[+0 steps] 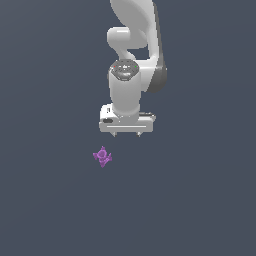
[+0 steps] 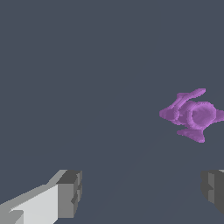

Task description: Pick up the object and move it to a goal position.

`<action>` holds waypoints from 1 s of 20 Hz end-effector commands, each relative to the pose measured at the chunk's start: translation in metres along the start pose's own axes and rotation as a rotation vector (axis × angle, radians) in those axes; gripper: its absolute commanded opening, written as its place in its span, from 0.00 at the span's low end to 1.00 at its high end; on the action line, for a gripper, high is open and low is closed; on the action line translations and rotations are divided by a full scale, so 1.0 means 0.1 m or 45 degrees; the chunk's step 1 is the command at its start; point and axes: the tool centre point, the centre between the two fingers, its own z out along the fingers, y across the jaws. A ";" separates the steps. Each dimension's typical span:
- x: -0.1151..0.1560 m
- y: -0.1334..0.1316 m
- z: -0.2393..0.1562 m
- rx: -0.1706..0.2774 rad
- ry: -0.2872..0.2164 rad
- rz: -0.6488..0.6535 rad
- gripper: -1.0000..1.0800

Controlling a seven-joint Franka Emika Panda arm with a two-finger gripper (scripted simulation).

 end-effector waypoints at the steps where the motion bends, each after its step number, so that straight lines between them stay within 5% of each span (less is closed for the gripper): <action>1: 0.00 0.00 0.00 0.000 0.000 0.000 0.96; 11: -0.01 -0.19 -0.12 -0.015 0.015 -0.103 0.96; 20: 0.05 -0.07 -0.04 -0.007 0.016 0.002 0.96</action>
